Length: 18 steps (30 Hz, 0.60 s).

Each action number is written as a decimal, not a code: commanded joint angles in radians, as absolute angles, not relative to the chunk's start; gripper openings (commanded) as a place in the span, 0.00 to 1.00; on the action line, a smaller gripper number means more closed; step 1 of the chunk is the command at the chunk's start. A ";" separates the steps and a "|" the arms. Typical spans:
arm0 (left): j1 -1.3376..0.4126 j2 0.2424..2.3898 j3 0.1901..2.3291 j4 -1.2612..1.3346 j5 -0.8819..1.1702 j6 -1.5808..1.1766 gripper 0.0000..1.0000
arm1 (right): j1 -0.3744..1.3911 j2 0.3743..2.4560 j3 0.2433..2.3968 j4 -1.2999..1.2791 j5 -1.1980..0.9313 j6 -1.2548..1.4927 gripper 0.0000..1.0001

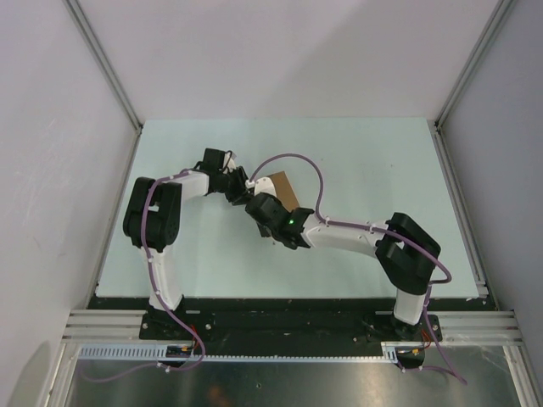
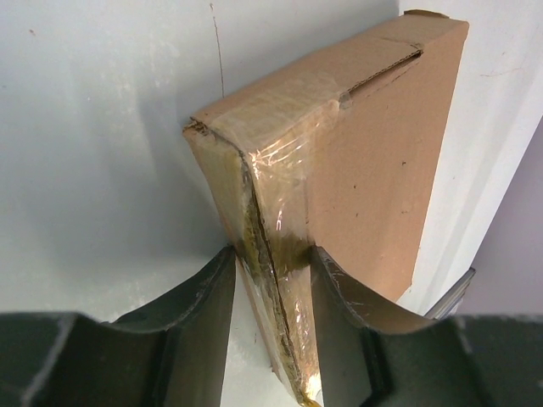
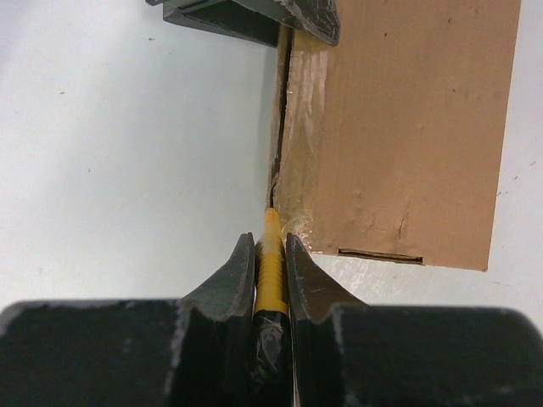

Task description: Unpack the express box

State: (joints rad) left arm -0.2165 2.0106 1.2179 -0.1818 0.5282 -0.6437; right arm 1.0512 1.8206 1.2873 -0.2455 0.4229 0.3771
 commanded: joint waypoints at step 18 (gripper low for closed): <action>-0.218 2.051 1.192 -0.305 0.376 -0.558 0.43 | 1.118 1.645 1.299 -0.477 0.483 0.359 0.00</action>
